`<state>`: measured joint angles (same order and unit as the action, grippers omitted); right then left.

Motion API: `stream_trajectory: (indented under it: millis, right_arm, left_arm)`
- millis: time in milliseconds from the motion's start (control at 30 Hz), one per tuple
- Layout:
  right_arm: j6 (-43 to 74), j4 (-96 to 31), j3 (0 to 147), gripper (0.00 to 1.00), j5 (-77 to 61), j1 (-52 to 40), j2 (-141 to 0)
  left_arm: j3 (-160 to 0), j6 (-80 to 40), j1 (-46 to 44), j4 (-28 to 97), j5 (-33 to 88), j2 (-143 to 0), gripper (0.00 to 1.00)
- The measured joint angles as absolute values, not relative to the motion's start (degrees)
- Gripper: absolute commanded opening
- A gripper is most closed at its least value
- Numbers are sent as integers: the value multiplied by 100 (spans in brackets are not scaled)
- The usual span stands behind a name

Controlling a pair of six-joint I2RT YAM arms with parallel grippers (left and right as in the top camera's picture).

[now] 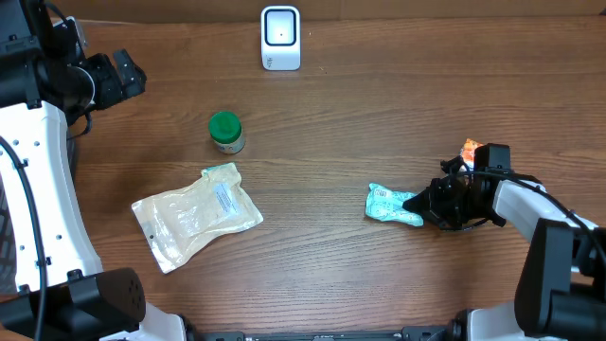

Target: Scan the item barcode

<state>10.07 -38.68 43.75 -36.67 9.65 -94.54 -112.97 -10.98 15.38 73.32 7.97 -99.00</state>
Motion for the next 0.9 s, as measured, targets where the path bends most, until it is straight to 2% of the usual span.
stream_trajectory:
  millis: [433, 733, 900]
  right_arm:
    - [770, -5022, 5384, 4, -4250, 436, -8444]
    - [777, -6558, 7037, 4, -4257, 375, -7824]
    - [867, -7013, 7767, 4, -4110, 82, -7655]
  left_arm:
    - [-11297, -1098, 1538, 7332, 799, -9902, 100]
    - [-11297, -1098, 1538, 7332, 799, -9900, 100]
    - [-11297, -1098, 1538, 7330, 797, -9900, 100]
